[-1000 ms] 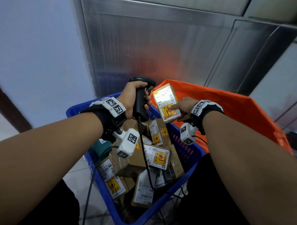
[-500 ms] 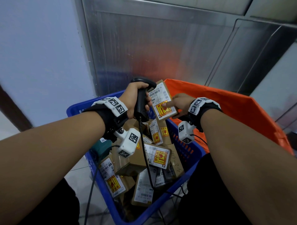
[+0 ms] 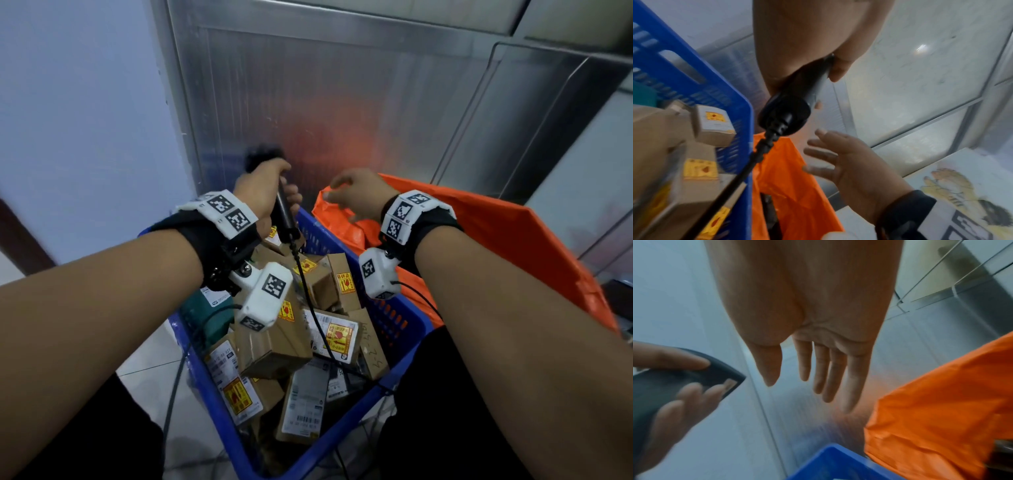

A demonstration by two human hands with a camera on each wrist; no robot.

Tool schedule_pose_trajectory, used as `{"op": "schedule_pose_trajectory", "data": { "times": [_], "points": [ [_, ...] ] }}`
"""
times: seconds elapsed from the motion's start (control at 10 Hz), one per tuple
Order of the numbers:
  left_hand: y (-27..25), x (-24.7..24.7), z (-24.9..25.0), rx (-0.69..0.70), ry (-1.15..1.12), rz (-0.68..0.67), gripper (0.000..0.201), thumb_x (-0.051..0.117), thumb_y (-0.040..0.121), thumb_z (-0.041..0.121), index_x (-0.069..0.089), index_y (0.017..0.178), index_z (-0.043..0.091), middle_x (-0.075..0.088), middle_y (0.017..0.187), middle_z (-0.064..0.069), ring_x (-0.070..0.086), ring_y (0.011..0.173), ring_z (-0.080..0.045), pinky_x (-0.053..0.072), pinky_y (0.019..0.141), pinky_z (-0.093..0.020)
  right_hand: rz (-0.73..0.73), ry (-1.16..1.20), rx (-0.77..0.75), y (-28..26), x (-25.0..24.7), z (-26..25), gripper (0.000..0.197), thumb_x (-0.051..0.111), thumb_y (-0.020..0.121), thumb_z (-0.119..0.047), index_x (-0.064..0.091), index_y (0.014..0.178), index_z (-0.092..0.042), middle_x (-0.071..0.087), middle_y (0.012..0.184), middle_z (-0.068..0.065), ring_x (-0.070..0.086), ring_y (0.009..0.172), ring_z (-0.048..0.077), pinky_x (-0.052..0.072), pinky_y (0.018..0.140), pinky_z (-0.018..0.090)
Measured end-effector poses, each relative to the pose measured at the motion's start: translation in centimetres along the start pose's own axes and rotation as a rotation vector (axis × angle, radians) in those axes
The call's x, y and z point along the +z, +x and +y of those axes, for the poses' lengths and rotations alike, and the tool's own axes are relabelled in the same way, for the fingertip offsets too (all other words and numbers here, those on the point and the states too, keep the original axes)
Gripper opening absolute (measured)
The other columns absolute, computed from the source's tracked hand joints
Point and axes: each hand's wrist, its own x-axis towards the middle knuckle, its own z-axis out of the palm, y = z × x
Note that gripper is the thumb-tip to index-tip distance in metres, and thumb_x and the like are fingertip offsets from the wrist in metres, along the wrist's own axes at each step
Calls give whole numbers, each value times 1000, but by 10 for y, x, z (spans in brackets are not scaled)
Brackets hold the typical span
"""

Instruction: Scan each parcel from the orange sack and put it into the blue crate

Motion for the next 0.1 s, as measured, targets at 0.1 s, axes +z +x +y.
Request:
{"op": "schedule_pose_trajectory", "data": {
  "times": [0.1],
  "points": [
    [-23,5,32,223,-133,-49,25,57,97,25,53,74,20,56,66,0,54,49,-12,45,52,-23,251,258,-378,-10,-15,-39,8,70,85,-7,70,93,-6,62,68,-2,60,57,6,52,57,26]
  ]
}}
